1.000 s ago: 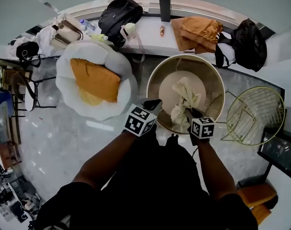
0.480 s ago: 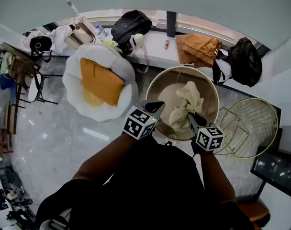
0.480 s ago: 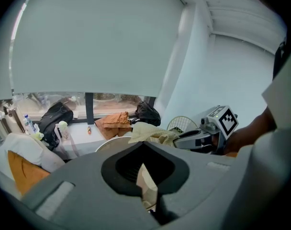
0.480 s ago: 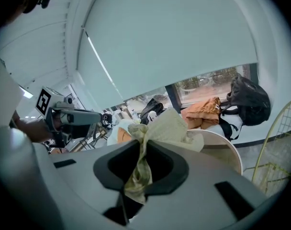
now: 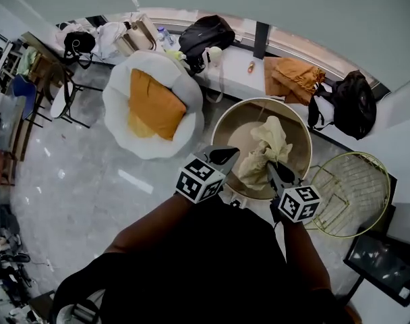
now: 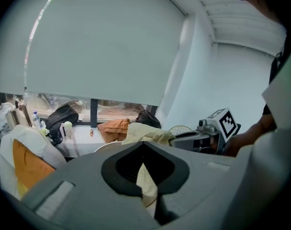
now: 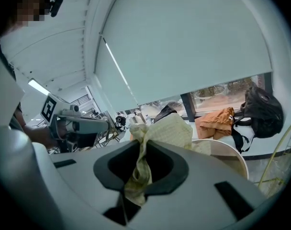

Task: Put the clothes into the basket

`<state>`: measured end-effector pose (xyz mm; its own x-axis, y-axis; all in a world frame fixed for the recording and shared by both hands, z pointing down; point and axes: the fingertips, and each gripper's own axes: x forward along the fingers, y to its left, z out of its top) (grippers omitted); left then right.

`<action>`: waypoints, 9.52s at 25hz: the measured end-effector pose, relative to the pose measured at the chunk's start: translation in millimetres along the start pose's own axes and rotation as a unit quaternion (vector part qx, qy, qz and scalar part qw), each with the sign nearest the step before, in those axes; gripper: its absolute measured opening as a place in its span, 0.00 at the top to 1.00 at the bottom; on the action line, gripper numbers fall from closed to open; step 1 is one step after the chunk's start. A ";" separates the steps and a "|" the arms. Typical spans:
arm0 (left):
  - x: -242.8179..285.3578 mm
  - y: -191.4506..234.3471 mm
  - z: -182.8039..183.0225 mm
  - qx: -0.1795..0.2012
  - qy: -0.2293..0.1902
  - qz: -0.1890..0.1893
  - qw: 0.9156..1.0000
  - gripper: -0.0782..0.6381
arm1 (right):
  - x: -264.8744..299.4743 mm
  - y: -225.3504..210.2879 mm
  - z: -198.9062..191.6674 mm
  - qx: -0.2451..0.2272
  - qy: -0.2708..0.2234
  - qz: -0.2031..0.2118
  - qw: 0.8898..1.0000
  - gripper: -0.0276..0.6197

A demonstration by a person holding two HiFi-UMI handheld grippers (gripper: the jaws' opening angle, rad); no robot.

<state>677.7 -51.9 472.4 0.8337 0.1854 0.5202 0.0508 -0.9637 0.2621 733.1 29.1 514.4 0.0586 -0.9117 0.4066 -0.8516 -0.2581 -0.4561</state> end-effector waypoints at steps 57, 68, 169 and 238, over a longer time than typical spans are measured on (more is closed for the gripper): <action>-593.9 102.8 -307.9 -0.255 -0.203 0.422 0.846 0.89 | 149.8 628.1 -197.4 -0.217 0.200 0.446 0.845 0.87; -681.5 96.7 -366.0 -0.315 -0.230 0.535 0.749 0.89 | 166.0 726.8 -244.1 -0.254 0.256 0.551 0.753 0.87; -1104.4 -235.3 -782.1 -0.488 -0.277 0.796 0.224 0.89 | -74.7 1221.2 -722.8 -0.376 0.452 0.772 0.241 0.87; -1046.0 -251.3 -1087.5 -0.657 -0.280 0.630 0.305 0.89 | 83.7 1061.2 -1275.7 -0.690 0.462 0.504 0.239 0.86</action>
<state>-805.2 205.3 746.3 -0.2806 -0.5894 0.7575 -0.4618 0.7748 0.4318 -830.3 86.4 1074.2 -0.1354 0.3354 0.9323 0.4111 0.8752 -0.2551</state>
